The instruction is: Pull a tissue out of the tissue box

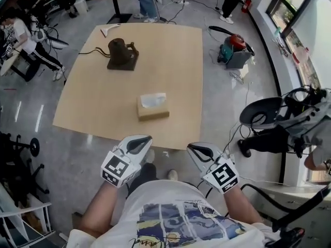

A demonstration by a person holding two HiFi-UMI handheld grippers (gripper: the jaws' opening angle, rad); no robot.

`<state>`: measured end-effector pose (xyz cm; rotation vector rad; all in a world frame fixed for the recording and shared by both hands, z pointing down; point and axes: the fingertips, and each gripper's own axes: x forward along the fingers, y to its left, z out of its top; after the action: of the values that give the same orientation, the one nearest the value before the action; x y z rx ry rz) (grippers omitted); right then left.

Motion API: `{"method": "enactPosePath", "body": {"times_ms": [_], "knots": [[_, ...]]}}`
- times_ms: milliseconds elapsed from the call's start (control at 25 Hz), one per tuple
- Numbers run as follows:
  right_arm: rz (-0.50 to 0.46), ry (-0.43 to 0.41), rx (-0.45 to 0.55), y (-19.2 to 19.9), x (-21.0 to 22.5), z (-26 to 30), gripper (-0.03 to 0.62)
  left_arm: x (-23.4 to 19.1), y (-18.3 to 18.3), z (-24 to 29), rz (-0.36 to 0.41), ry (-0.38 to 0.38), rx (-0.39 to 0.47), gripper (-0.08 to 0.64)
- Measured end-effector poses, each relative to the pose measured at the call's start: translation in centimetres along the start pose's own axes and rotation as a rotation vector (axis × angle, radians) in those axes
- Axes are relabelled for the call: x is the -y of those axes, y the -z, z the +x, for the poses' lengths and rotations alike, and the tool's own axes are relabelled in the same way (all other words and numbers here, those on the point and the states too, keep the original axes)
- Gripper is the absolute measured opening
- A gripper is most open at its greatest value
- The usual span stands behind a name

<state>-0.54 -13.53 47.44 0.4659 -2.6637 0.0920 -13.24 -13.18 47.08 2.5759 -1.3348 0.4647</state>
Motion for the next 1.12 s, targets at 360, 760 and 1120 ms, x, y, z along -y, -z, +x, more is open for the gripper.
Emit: {"method": "enactPosePath", "body": {"times_ms": [360,760,1120], "knots": [[0.030,0.158,-0.023,-2.9,4.5,3.4,0.012,-11.4,0.7,5.1,0.038,0.061,-0.068,0.068],[0.085,0.318,-0.082,-3.0,5.7,3.5,0.012,-17.7,2.2,12.6,0.168,0.220,-0.179,0.132],[0.162,0.450,-0.139,-1.8,5.3,2.7,0.012,-17.6,7.6,17.1,0.219,0.453,-0.346,0.189]]}}
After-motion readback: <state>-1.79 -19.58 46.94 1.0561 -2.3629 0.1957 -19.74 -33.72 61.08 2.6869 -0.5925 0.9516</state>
